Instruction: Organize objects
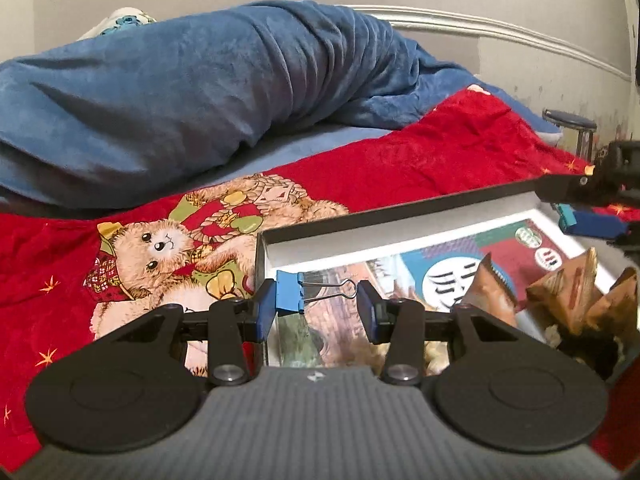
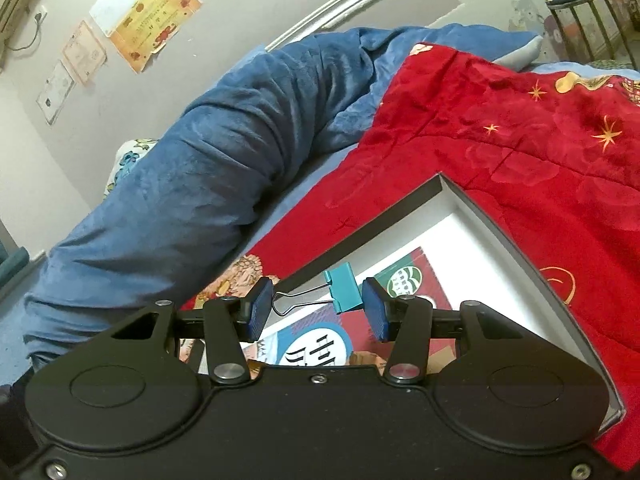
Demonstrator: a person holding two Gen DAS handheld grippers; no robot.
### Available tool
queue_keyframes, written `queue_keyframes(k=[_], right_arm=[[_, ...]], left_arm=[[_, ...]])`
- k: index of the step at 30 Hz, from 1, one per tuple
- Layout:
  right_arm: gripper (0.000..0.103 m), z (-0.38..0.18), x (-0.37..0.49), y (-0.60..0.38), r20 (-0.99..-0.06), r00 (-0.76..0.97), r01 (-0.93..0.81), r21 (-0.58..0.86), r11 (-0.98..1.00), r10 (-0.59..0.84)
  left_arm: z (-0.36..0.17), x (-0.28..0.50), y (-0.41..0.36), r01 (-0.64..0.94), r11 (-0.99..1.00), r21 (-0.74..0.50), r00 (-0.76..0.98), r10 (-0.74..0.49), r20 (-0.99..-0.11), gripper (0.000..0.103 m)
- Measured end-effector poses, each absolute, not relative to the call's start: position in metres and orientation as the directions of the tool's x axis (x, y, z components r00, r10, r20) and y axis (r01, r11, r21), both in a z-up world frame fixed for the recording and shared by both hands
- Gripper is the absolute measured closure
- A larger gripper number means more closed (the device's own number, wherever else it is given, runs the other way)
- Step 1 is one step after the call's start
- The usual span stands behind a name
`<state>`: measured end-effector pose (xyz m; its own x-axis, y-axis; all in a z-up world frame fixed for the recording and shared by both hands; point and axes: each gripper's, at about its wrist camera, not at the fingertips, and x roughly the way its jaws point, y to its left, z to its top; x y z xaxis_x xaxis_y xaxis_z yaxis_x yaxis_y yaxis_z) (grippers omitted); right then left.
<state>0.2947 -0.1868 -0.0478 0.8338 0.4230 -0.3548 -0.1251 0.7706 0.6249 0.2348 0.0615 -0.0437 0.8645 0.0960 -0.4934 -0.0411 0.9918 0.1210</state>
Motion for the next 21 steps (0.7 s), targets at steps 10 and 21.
queue_keyframes(k=[10, 21], right_arm=[[0.054, -0.053, 0.294, -0.176, -0.391, 0.823, -0.116, 0.595, 0.795, 0.412], [0.006, -0.029, 0.251, -0.184, -0.283, 0.870, -0.172, 0.593, 0.787, 0.404]], left_arm=[[-0.046, 0.238, 0.071, -0.018, 0.999, 0.042, 0.868, 0.036, -0.495, 0.041], [0.000, 0.206, 0.071, -0.031, 0.998, 0.061, 0.890, 0.055, -0.453, 0.011]])
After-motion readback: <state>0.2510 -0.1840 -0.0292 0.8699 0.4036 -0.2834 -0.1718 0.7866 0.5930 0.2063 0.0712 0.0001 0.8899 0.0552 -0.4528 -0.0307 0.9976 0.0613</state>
